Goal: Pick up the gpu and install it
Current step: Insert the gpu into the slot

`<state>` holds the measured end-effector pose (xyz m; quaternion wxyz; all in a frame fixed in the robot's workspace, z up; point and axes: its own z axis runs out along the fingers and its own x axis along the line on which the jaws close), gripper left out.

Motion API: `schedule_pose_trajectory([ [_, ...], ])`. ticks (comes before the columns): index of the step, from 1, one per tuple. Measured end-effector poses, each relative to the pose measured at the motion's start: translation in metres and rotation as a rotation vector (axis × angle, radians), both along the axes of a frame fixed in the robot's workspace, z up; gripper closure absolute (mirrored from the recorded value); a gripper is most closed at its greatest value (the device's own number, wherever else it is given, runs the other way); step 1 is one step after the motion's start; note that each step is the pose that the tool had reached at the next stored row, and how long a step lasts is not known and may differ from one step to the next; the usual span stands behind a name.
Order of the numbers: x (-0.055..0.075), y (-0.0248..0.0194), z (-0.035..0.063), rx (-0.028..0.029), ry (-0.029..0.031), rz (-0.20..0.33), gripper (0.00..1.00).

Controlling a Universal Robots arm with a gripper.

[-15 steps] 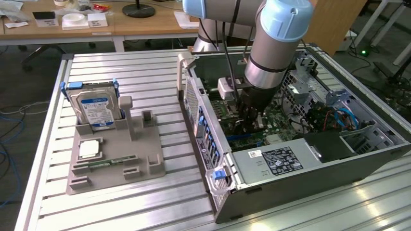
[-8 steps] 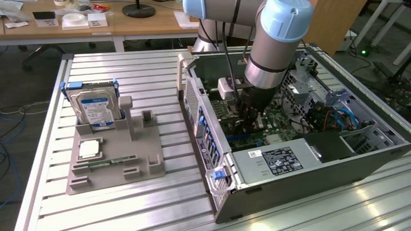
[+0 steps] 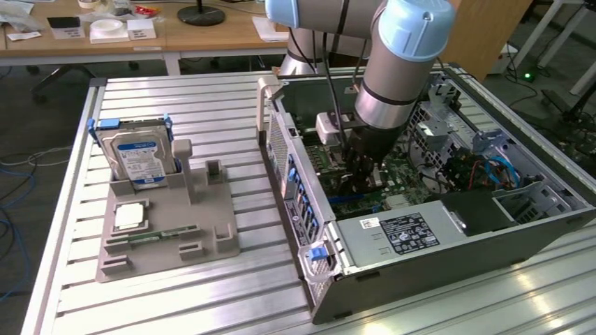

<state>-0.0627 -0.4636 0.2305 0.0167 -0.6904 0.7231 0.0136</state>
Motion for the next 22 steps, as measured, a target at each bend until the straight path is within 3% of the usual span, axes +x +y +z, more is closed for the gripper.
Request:
schedule_pose_trajectory([
  [22, 0.0000, 0.0000, -0.0053, 0.0000, 0.0067, 0.000, 0.72],
])
